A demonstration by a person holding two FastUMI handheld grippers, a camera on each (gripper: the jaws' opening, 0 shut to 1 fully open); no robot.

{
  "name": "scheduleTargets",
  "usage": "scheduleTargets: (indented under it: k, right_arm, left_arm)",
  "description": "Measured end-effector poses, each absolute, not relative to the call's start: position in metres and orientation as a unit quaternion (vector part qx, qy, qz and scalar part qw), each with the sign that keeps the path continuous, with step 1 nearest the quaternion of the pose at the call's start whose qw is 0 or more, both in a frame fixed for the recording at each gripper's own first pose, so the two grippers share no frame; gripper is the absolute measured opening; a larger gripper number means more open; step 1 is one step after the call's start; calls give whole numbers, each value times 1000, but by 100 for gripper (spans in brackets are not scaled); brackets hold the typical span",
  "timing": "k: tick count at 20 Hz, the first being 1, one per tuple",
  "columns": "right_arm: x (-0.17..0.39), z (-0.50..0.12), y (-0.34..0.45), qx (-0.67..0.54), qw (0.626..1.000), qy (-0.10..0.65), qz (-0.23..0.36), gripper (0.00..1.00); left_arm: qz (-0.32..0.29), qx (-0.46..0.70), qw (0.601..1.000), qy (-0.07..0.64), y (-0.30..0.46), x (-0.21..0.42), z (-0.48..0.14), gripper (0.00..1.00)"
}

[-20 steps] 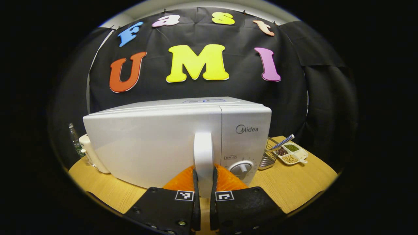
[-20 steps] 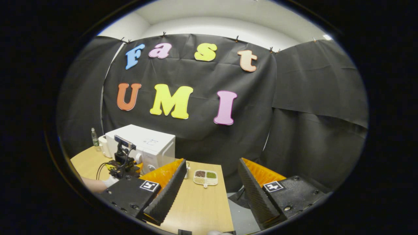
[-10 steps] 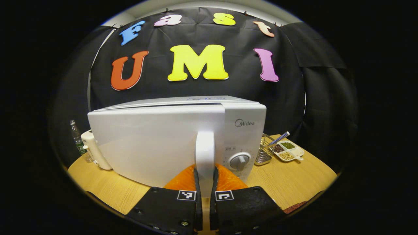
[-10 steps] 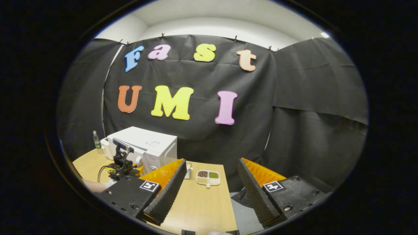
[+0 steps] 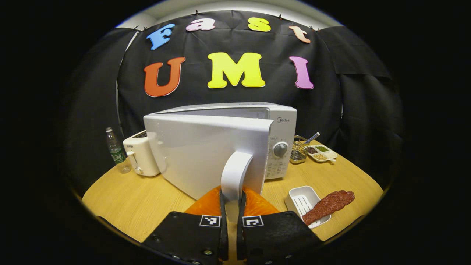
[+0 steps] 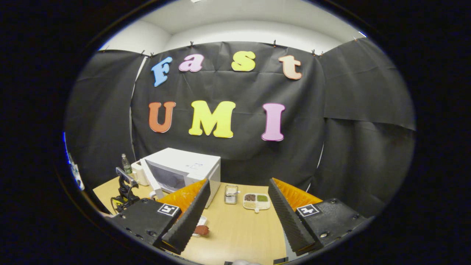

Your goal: Open the microwave oven with the left hand, put the food in, and close the microwave oven.

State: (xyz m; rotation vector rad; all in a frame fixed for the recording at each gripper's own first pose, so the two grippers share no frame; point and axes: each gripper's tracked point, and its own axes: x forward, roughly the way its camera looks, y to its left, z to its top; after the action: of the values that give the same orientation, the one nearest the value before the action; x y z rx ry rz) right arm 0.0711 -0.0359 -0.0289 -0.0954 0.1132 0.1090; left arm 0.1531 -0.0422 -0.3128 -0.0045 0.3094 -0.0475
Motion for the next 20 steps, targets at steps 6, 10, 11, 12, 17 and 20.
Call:
scheduleTargets:
  k: [6,10,11,12,17,20]
  right_arm:
    - [53,-33,-7,-41,994,58,80,97]
    - [44,-37,-1,-41,994,59,84,96]
    - [42,-37,-1,-40,994,60,83,100]
    - [41,-40,-1,-38,994,62,82,100]
    - [34,-46,6,-28,994,68,86,96]
    - [29,-52,17,-26,993,73,93,96]
  left_arm:
    - [22,9,986,165,1,127,-313,50]
    - [23,15,991,133,11,123,-288,90]
    - [24,27,990,135,13,120,-289,90]
    - [28,36,991,129,18,118,-285,90]
    - [33,32,990,133,31,101,-284,93]
    - [44,28,989,138,51,88,-286,93]
